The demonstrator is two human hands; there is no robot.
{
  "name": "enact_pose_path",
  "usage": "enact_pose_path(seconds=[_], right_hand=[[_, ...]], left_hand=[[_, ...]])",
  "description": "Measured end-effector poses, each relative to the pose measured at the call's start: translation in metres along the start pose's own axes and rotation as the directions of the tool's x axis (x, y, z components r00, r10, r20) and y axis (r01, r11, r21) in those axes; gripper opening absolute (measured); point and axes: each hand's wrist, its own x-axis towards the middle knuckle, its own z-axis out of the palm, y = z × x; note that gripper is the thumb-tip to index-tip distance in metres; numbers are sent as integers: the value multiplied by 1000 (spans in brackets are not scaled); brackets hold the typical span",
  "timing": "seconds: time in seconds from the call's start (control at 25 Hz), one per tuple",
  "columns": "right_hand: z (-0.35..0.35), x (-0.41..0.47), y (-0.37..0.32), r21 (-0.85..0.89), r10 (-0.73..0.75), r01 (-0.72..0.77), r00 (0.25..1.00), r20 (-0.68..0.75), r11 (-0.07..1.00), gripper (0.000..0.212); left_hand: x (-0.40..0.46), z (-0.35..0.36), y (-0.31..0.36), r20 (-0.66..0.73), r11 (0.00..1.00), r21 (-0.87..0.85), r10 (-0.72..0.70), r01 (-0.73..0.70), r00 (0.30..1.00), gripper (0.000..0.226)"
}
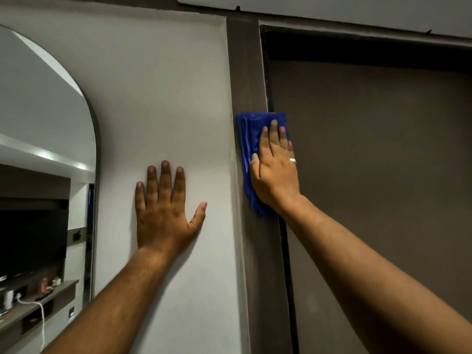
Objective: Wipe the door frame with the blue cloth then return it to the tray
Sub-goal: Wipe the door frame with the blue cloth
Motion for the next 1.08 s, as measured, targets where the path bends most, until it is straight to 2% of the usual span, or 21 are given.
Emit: enact_pose_path(seconds=[0.04, 0.12, 0.28, 0.4, 0.52, 0.6, 0.68, 0.76, 0.84, 0.92, 1.08], right_hand=[[5, -6, -6, -12, 13, -13, 1000, -26, 1000, 59], [18, -38, -15, -71, -88, 84, 994, -63, 994, 60], [25, -120, 1, -128, -260, 259, 966, 5, 957, 62], [17, -108, 6, -120, -195, 197, 980, 30, 973, 61], [13, -63, -10, -86, -30, 28, 999, -17, 996, 60], [20, -60, -18, -82, 18, -23, 998, -68, 996, 59], [34, -96, -22, -93, -88, 81, 993, -74, 992, 62], [44, -153, -23, -126, -264, 261, 964, -11, 957, 67], [45, -193, -10, -147, -344, 345, 938, 37, 927, 66], [40, -193, 2, -123, -294, 293, 956, 12, 948, 62], [38, -158, -1, -54, -43, 39, 997, -64, 998, 60]], left_hand=[[-3, 1, 0, 1, 1000, 2, 3, -3, 1000, 85], [-9, 2, -2, 12, 1000, 11, 7, -7, 1000, 86], [-22, 2, 0, 33, 1000, -18, 0, 1, 999, 85], [-31, 4, 1, 26, 1000, -24, 2, -1, 1000, 84], [-34, 7, 1, 18, 1000, -15, 3, -3, 1000, 84], [-35, 8, 0, 18, 1000, -10, 12, -12, 1000, 85], [-41, 8, 1, 27, 1000, -13, 16, -15, 1000, 85], [-49, 8, 3, 40, 1000, -25, 20, -19, 999, 84], [-62, 8, 1, 62, 999, -15, 50, -50, 997, 83], [-78, 10, -5, 74, 995, 17, 100, -101, 992, 81], [-95, 15, -15, 83, 991, 52, 118, -123, 990, 80]])
